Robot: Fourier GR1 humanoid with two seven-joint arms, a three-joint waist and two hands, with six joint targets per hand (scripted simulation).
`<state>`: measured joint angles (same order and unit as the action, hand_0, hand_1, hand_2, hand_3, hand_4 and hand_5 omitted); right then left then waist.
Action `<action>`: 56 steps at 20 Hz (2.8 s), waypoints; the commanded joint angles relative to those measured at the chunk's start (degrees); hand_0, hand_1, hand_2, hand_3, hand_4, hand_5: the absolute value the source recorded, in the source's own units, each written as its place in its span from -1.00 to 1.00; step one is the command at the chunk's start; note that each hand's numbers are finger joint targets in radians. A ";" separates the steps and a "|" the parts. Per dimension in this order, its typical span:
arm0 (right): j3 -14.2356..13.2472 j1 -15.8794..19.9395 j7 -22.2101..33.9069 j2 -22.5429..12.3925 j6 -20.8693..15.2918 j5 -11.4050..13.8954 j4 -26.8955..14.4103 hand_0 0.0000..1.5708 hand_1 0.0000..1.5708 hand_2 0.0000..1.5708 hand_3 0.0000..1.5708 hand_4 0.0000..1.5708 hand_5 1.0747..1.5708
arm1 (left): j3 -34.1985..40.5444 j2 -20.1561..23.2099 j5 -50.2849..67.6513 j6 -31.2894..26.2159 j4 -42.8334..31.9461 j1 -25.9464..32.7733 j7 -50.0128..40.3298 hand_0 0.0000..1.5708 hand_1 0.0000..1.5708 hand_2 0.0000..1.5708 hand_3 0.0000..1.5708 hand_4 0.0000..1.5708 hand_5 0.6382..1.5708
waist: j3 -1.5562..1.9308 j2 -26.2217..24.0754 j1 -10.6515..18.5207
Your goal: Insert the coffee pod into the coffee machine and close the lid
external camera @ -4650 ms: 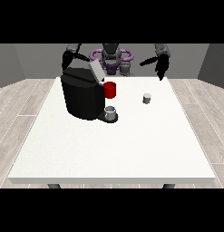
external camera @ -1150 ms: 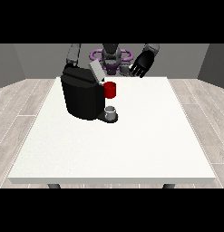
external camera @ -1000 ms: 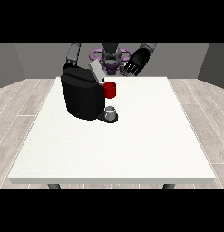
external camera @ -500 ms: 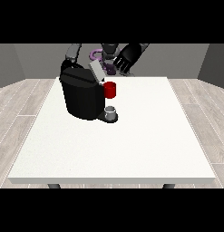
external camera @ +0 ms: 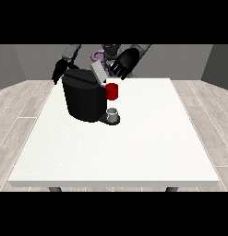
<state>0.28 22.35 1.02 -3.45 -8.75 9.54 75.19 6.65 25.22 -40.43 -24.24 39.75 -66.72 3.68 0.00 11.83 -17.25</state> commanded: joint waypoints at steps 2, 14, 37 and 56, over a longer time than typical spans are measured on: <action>0.94 2.33 0.36 1.74 -2.34 1.53 0.94 -1.00 -1.00 -1.00 -1.00 -0.76 1.00 | 1.04 2.66 -0.29 -1.73 -1.99 -5.27 -0.88 0.52 0.52 0.64 0.59 -0.38 1.00 | 0.01 4.18 -1.56; -3.73 0.26 -0.53 -2.74 0.88 -1.43 -2.00 -1.00 -1.00 -1.00 -1.00 -1.00 1.00 | -1.41 -2.85 -1.81 0.27 -1.88 -1.49 -0.84 0.54 0.54 0.59 0.55 -0.45 1.00 | 0.02 1.92 0.31; -2.07 3.33 0.53 -0.72 -1.66 0.55 -0.35 -1.00 -1.00 -1.00 -1.00 -1.00 1.00 | -0.43 0.62 -4.58 5.95 -3.49 -5.75 2.98 0.62 0.62 0.62 0.50 -0.78 1.00 | 0.00 5.92 -1.15; -2.53 2.33 -1.00 -1.42 -1.54 0.63 -0.33 -1.00 -1.00 -1.00 -1.00 -1.00 1.00 | -0.07 3.02 -6.87 9.47 -4.45 -6.46 8.36 0.59 0.59 0.54 0.22 -1.00 1.00 | 0.00 8.60 -2.60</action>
<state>-3.03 26.47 0.49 -4.67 -10.67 9.54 74.50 5.81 28.23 -47.40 -16.51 35.66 -73.04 11.29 0.02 20.40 -18.63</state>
